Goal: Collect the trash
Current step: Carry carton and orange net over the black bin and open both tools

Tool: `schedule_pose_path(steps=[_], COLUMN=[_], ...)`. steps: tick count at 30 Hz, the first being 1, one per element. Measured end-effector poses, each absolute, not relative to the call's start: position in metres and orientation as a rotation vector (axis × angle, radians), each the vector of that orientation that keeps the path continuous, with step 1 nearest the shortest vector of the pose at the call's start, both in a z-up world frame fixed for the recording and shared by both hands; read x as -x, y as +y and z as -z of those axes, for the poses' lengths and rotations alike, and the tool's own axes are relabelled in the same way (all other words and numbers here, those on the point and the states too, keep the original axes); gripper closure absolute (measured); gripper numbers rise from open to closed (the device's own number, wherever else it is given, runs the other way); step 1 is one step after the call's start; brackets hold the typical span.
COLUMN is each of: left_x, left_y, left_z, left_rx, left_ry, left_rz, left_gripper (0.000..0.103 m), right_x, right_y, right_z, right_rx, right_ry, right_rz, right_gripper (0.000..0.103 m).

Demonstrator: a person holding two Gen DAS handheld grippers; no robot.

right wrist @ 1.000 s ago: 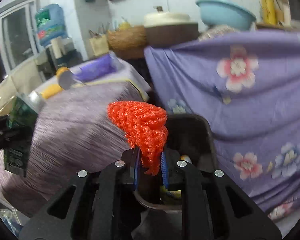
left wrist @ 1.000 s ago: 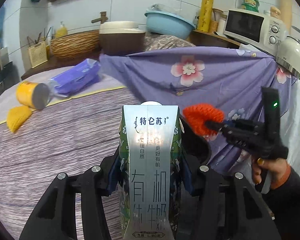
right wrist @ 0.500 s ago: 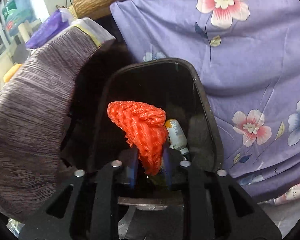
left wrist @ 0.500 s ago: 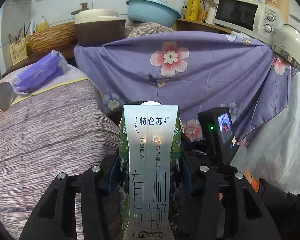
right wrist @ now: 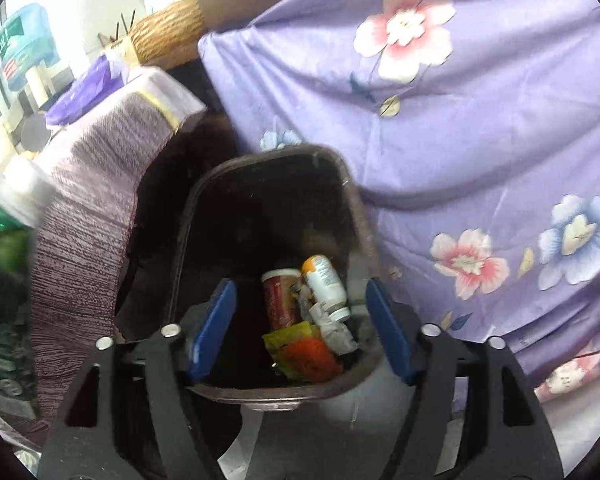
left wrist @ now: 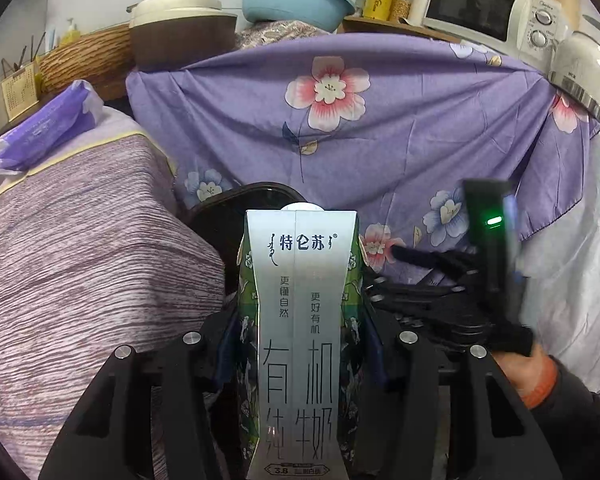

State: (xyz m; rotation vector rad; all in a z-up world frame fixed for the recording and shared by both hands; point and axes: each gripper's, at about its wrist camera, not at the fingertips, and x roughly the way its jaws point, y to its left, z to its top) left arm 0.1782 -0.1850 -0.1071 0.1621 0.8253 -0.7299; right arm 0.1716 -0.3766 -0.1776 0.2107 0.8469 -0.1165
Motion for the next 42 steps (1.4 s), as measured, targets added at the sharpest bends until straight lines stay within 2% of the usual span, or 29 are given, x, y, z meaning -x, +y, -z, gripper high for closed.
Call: schedule_pose_path(steps=[5,9,26,28,30,34,36,39,42], left_x=[-0.188,-0.197,-0.232,-0.232,-0.228,-0.219,-0.212,-0.203,-0.193], left_y=[-0.204,-0.223,-0.274,-0.275,-0.276,-0.275,-0.270,-0.260,-0.248], left_z=[0.122,0.134,0.186,0.184,0.180,0.170,0.162,0.148,0.134], left_rx=[-0.181,-0.191,-0.247,-0.232,-0.228,-0.225,-0.213,-0.175,-0.149], left_ry=[0.850,0.863,0.927,0.914,0.896,0.872,0.856,0.833,0.820], left_rz=[0.728,0.727,0.691,0.700,0.707,0.720,0.718,0.723,0.729], left_gripper=[0.052,0.052,0.052,0.045,0.030,0.025,0.016,0.010,0.008], right_x=[-0.153,-0.136,-0.098,-0.096,-0.096,-0.096,-0.095,-0.098,-0.101], right_y=[-0.395,-0.416,-0.442,-0.444,-0.446,-0.446,-0.445,-0.442,-0.439], right_z=[0.158,0.141,0.127,0.127,0.128,0.125,0.123,0.121,0.121], right_rx=[-0.200,-0.230,-0.252,-0.254,-0.260,-0.260,-0.257,-0.260,-0.269], right_ry=[0.798,0.757,0.715,0.714,0.714,0.708,0.704,0.699,0.702], right_rz=[0.192,0.250,0.332,0.342,0.348,0.354,0.355,0.349,0.338], right_gripper=[0.032,0.026,0.025,0.025,0.025,0.023,0.021,0.021,0.021])
